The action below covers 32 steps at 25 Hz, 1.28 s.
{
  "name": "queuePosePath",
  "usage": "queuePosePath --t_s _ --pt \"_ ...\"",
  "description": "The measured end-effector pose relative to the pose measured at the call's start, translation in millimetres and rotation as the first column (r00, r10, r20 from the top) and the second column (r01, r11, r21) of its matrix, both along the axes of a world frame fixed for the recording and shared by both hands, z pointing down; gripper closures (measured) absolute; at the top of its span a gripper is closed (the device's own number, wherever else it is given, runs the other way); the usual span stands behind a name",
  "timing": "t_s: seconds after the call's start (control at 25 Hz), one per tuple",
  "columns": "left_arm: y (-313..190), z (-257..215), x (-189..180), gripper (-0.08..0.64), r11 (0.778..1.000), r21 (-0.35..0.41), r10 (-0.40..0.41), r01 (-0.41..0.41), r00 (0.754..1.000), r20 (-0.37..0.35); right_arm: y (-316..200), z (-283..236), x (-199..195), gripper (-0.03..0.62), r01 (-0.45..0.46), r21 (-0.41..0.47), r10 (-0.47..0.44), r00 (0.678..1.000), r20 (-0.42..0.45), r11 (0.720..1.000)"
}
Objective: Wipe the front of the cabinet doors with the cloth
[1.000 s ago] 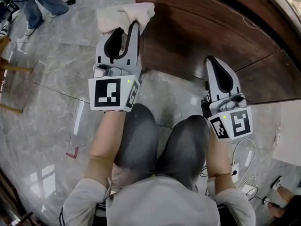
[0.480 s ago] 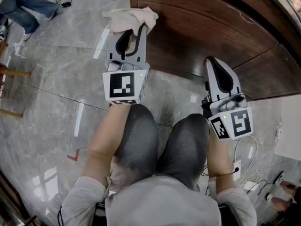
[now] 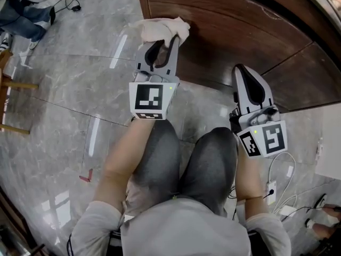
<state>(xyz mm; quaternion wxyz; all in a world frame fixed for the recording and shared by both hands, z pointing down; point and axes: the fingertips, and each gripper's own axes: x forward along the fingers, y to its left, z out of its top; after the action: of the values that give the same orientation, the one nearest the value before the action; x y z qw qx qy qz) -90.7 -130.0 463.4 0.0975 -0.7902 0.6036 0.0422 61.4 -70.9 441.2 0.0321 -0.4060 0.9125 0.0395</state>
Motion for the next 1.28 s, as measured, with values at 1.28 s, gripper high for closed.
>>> queuePosePath --t_s 1.28 --pt "2 21 168 0.474 0.953 -0.060 0.291 -0.297 0.952 -0.091 -1 21 97 0.555 -0.143 -0.037 0.143 0.990 0.014 0.989"
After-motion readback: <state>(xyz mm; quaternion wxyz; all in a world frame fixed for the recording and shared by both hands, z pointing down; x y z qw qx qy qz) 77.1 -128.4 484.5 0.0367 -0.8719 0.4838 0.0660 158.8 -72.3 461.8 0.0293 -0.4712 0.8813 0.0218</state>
